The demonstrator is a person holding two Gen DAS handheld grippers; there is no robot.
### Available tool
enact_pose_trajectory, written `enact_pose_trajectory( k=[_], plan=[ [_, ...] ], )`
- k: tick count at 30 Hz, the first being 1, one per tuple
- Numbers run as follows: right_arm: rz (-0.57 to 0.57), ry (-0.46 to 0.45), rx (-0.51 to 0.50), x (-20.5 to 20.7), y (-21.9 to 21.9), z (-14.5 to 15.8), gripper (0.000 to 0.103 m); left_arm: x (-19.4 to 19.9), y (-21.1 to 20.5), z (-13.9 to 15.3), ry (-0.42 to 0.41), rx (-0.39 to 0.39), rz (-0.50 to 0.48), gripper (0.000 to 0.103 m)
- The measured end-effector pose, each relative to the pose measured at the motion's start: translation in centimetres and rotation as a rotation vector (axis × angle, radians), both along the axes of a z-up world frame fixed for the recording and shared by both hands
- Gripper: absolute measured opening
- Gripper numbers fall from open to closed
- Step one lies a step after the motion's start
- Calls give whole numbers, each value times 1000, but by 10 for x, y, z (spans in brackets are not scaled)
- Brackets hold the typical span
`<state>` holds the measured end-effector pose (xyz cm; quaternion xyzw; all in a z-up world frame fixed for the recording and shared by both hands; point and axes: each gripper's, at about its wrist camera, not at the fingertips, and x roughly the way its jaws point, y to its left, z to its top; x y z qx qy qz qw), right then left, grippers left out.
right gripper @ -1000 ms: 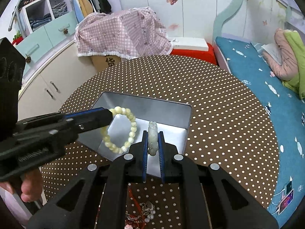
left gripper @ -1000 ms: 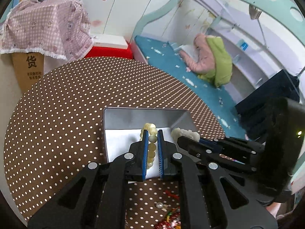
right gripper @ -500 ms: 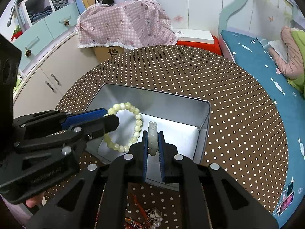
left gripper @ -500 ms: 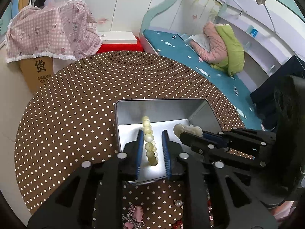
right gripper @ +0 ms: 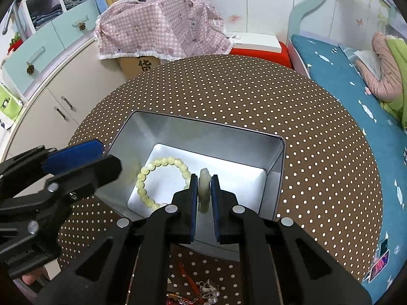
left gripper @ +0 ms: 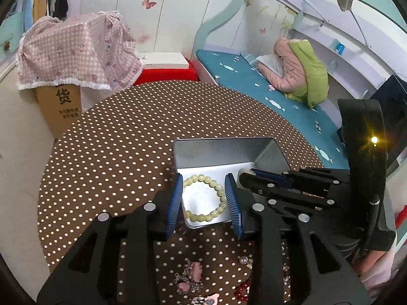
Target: Organize jewelry
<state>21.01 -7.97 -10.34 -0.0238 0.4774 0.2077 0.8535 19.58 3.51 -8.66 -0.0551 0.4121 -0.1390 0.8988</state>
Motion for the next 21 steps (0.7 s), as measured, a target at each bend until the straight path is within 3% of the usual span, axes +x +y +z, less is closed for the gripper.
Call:
enact_pose_trajectory(
  k=[5,13,21],
  plan=[
    [-17,3,5,-4,-1,2,14,-7,5,7,-13,0,10,35],
    [-42,-40,8,-20,-6,19,31,-22,14,12,-21,2,34,41],
    [-62,-98,60,-51,-19,40,34,-53,32,10,-14,5,77,46]
  ],
)
